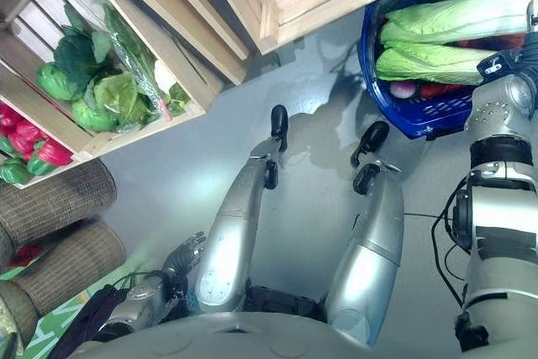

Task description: Pick up fruits and vegetables into the basket

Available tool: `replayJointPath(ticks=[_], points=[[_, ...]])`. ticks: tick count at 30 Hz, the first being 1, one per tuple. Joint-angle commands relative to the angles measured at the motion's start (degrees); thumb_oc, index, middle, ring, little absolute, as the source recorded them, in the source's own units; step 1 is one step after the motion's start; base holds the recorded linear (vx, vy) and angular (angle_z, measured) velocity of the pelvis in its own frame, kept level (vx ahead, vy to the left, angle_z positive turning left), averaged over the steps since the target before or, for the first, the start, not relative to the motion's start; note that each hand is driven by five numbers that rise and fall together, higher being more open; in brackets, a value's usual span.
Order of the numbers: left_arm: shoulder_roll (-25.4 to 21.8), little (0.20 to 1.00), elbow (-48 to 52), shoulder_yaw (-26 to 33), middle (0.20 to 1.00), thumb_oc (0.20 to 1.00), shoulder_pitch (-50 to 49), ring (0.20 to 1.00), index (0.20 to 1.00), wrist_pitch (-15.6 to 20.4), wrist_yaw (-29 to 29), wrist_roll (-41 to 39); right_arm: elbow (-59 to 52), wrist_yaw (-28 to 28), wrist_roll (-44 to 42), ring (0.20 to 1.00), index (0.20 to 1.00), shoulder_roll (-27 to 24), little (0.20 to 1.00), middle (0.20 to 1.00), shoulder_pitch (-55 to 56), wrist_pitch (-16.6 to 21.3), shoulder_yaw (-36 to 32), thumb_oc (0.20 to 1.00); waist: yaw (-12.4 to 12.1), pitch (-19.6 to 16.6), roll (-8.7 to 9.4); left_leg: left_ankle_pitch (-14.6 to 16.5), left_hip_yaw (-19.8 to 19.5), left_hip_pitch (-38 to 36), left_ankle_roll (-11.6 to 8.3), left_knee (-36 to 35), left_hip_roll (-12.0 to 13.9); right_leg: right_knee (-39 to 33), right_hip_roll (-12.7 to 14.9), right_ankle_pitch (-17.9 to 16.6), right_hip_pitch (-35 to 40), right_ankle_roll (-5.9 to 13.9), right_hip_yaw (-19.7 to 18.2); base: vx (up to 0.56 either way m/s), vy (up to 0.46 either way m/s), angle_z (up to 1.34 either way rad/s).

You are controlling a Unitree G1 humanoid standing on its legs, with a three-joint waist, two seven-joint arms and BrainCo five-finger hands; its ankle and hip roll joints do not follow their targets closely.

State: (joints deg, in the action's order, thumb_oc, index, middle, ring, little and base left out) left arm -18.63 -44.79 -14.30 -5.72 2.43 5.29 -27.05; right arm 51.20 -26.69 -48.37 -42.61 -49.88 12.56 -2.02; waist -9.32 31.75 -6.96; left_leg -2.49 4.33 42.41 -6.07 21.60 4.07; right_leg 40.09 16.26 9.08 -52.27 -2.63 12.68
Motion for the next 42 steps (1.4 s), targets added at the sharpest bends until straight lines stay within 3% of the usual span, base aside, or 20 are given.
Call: replayJointPath(ticks=[1, 7, 11, 13, 18, 21, 27, 33, 36, 42], points=[[1.4, 1.000, -3.8, -0.4, 1.000, 1.000, -3.8, 1.000, 1.000, -2.5, -2.8, 0.5, -6.5, -3.5, 6.0, 1.000, 1.000, -2.8, 1.000, 1.000, 6.4, 3.4, -2.0, 1.000, 3.2, -2.0, -4.16, 5.1, 1.8, -2.9, 2.04, -0.4, 0.8, -1.8, -2.7, 3.0, 5.6, 3.75, 0.5, -0.01, 0.090, -0.05], [2.4, 1.000, -10.4, 3.9, 1.000, 1.000, -1.5, 1.000, 1.000, -5.5, -6.6, -0.3, -23.1, -7.2, 16.3, 1.000, 1.000, 3.2, 1.000, 1.000, 19.4, 4.2, -5.0, 1.000, 6.2, -2.0, -0.61, 4.6, 2.2, -11.3, 1.77, -3.8, 1.8, -7.0, -3.8, 1.6, 14.7, 5.28, -0.1, 0.01, 0.080, -0.11], [2.5, 1.000, -13.9, 7.0, 1.000, 1.000, -0.3, 1.000, 1.000, -6.3, -9.4, -1.1, -33.2, -7.0, 22.9, 1.000, 1.000, 8.2, 1.000, 1.000, 28.4, 4.1, -4.8, 1.000, 8.2, -2.0, 1.78, 4.2, 2.5, -17.1, 1.56, -6.5, 2.5, -10.8, -4.3, 0.6, 21.1, 6.45, -0.7, 0.01, 0.056, -0.11], [2.5, 1.000, -15.1, 8.9, 1.000, 1.000, 0.2, 1.000, 1.000, -6.5, -11.3, -1.3, -36.9, -5.1, 25.5, 1.000, 1.000, 10.3, 1.000, 1.000, 33.8, 4.0, -4.9, 1.000, 8.9, -2.0, 3.21, 2.6, 3.1, -19.6, 2.02, -8.1, 3.0, -13.9, -4.5, -1.7, 24.4, 6.44, -0.2, -0.04, 0.056, -0.16], [3.0, 1.000, -16.2, 13.1, 1.000, 1.000, -1.5, 1.000, 1.000, -2.6, -16.4, -0.6, -39.1, 2.9, 31.5, 1.000, 1.000, 14.4, 1.000, 1.000, 46.2, 6.1, -3.4, 1.000, 10.7, -5.6, 6.07, 2.6, 3.3, -26.9, 1.74, -11.5, 3.5, -20.7, -5.0, -3.3, 33.1, 7.83, -0.6, 0.10, 0.044, -0.13], [3.5, 1.000, -15.6, 14.7, 1.000, 1.000, -3.1, 1.000, 1.000, 0.3, -17.9, 1.0, -37.6, 6.0, 32.9, 1.000, 1.000, 15.5, 1.000, 1.000, 50.8, 4.8, -1.9, 1.000, 11.1, -8.1, 7.05, 2.7, 3.4, -30.2, 1.52, -13.4, 3.6, -24.6, -5.1, -4.3, 37.4, 8.47, -0.4, 0.11, 0.022, -0.13], [3.9, 1.000, -14.9, 16.3, 1.000, 1.000, -4.8, 1.000, 1.000, 2.9, -19.2, 2.1, -32.5, 11.1, 33.0, 1.000, 1.000, 17.8, 1.000, 1.000, 57.3, 3.6, 1.2, 1.000, 11.4, -13.1, 8.18, 2.9, 3.6, -35.8, 1.63, -16.9, 3.8, -29.0, -5.3, -5.5, 43.7, 9.49, -0.3, 0.12, 0.009, -0.04], [4.1, 1.000, -15.1, 14.2, 1.000, 1.000, -5.7, 1.000, 1.000, 5.3, -20.5, 6.2, -26.2, 16.2, 35.6, 1.000, 1.000, 20.2, 1.000, 1.000, 61.0, 1.1, 7.8, 1.000, 10.8, -18.4, 8.55, 3.0, 3.1, -40.0, 1.92, -19.8, 3.5, -32.2, -5.0, -6.7, 48.2, 10.44, 0.2, 0.08, 0.021, -0.01], [4.0, 1.000, -15.2, 12.2, 1.000, 1.000, -5.3, 1.000, 1.000, 6.8, -21.3, 7.9, -21.9, 19.7, 32.7, 1.000, 1.000, 21.8, 1.000, 1.000, 61.1, -1.1, 10.6, 1.000, 10.3, -19.9, 8.56, 2.7, 2.8, -41.9, 1.88, -21.5, 3.4, -33.6, -4.9, -7.1, 50.3, 10.76, 0.6, 0.01, 0.035, 0.05], [4.2, 1.000, -16.0, 8.5, 1.000, 1.000, -2.9, 1.000, 1.000, 7.2, -20.1, 9.9, -8.7, 24.6, 30.8, 1.000, 1.000, 25.5, 1.000, 1.000, 58.4, -1.4, 14.5, 1.000, 9.1, -21.8, 8.04, 1.8, 2.6, -44.1, 1.70, -24.0, 3.1, -36.2, -4.5, -8.3, 53.3, 11.36, 2.1, -0.02, 0.042, 0.07]])
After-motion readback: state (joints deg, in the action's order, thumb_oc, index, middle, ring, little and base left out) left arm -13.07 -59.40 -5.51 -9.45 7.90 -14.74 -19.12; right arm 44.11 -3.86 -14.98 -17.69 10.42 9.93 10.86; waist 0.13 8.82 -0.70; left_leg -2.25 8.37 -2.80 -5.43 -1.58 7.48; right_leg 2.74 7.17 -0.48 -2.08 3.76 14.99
